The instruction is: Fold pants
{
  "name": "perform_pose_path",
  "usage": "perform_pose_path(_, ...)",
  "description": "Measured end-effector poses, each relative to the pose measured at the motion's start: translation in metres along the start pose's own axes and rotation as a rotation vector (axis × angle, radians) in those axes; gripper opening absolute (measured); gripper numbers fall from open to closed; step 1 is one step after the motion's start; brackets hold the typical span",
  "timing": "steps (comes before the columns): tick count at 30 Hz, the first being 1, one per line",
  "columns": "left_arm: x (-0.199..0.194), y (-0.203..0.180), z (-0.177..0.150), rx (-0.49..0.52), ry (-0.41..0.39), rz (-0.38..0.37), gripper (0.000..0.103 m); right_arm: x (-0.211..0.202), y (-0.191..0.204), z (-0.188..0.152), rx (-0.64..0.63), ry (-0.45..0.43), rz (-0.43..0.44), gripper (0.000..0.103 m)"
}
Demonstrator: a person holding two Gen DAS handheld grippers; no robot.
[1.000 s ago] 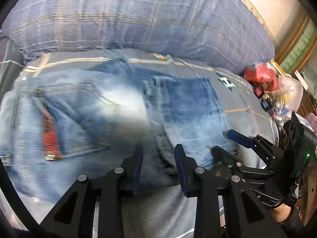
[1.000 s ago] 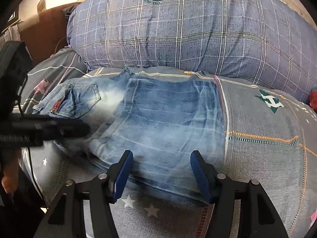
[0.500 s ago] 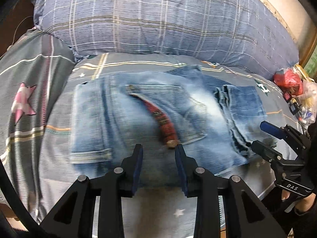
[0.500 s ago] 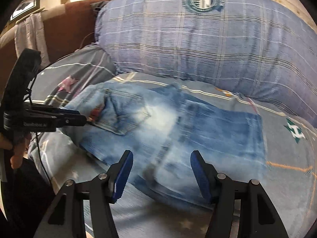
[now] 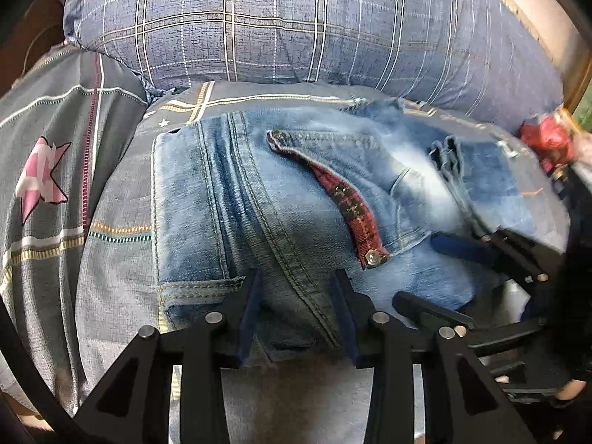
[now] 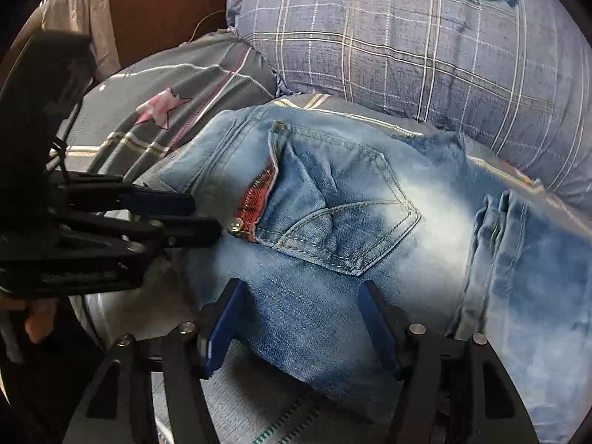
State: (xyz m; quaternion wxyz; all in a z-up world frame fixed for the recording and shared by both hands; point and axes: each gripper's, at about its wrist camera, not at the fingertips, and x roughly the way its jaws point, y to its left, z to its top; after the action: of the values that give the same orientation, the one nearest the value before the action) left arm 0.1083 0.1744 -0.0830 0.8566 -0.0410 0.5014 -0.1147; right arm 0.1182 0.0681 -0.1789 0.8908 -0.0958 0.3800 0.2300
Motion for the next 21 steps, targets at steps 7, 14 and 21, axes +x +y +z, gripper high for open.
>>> perform_pose_path(7,-0.038,0.043,0.024,-0.126,-0.068,-0.005,0.051,-0.027,0.006,0.015,-0.013,-0.053,0.003,0.07)
perform_pose_path(14,-0.015,0.063,0.031,-0.124,0.007,0.077,0.055,-0.029,0.056,0.035,-0.14,-0.083,0.056,0.07)
perform_pose_path(21,0.023,0.083,0.022,-0.181,0.076,0.042,0.055,0.026,0.086,0.031,-0.286,-0.016,-0.004,0.07)
